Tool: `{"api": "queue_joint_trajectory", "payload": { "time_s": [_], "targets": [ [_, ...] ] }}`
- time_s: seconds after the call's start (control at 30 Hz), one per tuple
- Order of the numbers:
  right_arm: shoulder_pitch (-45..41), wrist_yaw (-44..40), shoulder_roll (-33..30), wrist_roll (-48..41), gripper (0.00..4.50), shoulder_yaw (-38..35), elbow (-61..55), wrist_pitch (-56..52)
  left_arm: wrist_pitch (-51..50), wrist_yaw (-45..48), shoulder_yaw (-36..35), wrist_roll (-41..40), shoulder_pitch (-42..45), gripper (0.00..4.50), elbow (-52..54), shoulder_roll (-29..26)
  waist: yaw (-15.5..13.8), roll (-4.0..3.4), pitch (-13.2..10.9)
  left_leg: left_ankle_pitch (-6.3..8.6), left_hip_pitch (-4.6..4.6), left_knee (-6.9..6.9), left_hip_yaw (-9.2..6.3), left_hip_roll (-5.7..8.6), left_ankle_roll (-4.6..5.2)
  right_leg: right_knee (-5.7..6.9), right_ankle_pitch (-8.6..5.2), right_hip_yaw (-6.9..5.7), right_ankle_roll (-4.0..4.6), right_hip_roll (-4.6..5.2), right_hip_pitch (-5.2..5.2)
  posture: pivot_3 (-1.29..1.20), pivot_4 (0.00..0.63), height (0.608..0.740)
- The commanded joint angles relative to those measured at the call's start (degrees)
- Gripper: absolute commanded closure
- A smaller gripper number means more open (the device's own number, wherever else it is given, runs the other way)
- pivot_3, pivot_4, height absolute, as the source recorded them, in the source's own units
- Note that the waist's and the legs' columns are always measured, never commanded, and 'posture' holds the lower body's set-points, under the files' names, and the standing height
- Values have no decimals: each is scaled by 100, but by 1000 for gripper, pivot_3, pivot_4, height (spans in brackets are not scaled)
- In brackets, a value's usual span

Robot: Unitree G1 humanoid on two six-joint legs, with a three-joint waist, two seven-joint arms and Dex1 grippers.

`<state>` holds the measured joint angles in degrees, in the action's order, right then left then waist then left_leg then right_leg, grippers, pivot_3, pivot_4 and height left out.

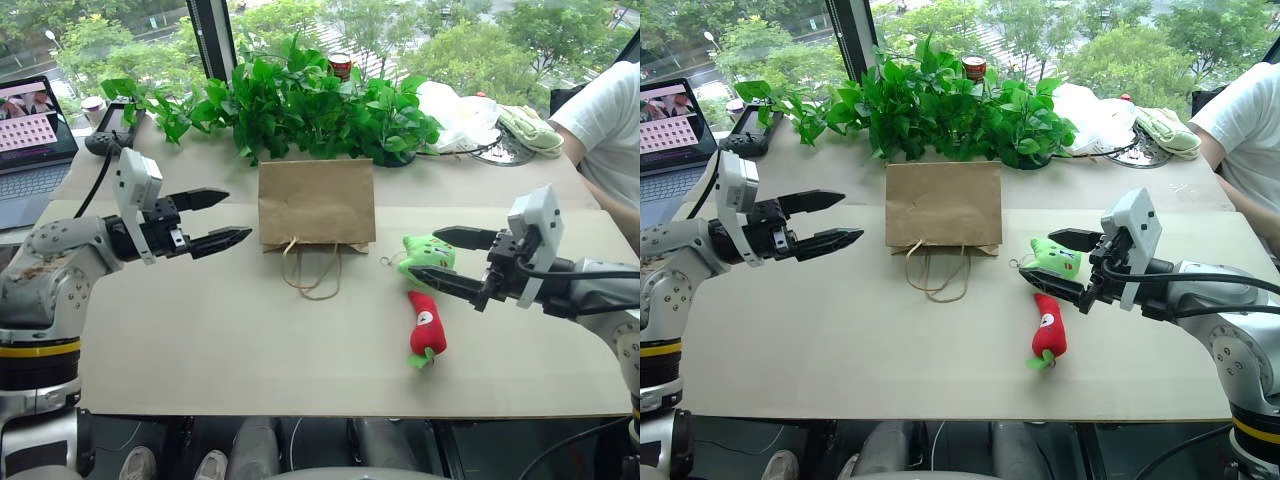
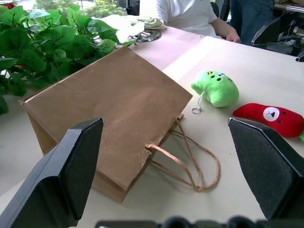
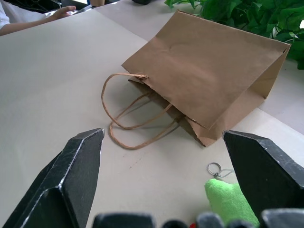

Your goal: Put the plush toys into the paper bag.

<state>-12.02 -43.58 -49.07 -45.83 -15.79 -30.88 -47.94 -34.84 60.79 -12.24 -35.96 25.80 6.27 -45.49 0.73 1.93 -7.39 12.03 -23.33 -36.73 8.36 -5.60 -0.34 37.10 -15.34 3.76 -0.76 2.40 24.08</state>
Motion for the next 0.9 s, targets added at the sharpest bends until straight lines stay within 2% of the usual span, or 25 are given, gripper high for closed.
{"api": "queue_joint_trajectory", "payload": {
  "time_s": [0.03, 0.13, 0.3, 0.5, 0.67, 0.73, 0.9],
  "targets": [
    [-13, 8, -15, -14, 66, -144, -143, 174, 113, 59, -39, -33, 108, 0, 62, -64, 0, 0, 0, 0, 0, 0, 0, 0, 0, 0, 0, 0, 0, 0, 0, 0, 150, 740],
    [-27, 14, -12, 26, 66, -95, -119, 183, 484, 236, 116, 200, 107, 0, -44, -47, -1, 0, 0, 0, 0, 0, 0, 0, 0, 0, 0, 0, 0, 0, 0, 0, 150, 740],
    [-105, 8, -19, 70, 66, -30, -63, 182, 2093, 787, 899, 1293, 187, 0, -820, 5, -10, 0, 0, 0, 2, 0, 1, 3, 0, -1, 0, -1, 0, 0, -4, 0, 150, 740],
    [-175, 19, -32, 79, 66, 23, -87, 153, 4243, 942, 1595, 2450, 1075, 0, -2820, 447, -35, 1, 0, -1, -9, -7, -6, 7, 1, -2, 0, -4, 1, 0, -2, 0, 150, 740],
    [-86, 208, 5, 20, 66, -54, -304, 88, 6677, 502, 2297, 3708, 2100, 0, -4725, 958, -98, 1, 0, 0, -26, -10, -16, 13, 2, -6, 0, -4, 0, 1, 3, 0, 150, 740],
    [-27, 314, 23, -32, 66, -127, -412, 54, 7365, 258, 2473, 4029, 2366, 0, -5252, 1159, -133, 1, 0, 0, -36, -13, -23, 17, 3, -8, 0, -4, -1, 1, 5, 0, 150, 740],
    [187, 533, 15, -142, 66, -314, -628, -5, 8179, -195, 2703, 4469, 2744, 0, -6217, 1605, -136, 2, 0, 2, -47, -14, -36, 24, 6, -8, 1, -2, -7, 1, 6, 0, 150, 740]
  ]
}}
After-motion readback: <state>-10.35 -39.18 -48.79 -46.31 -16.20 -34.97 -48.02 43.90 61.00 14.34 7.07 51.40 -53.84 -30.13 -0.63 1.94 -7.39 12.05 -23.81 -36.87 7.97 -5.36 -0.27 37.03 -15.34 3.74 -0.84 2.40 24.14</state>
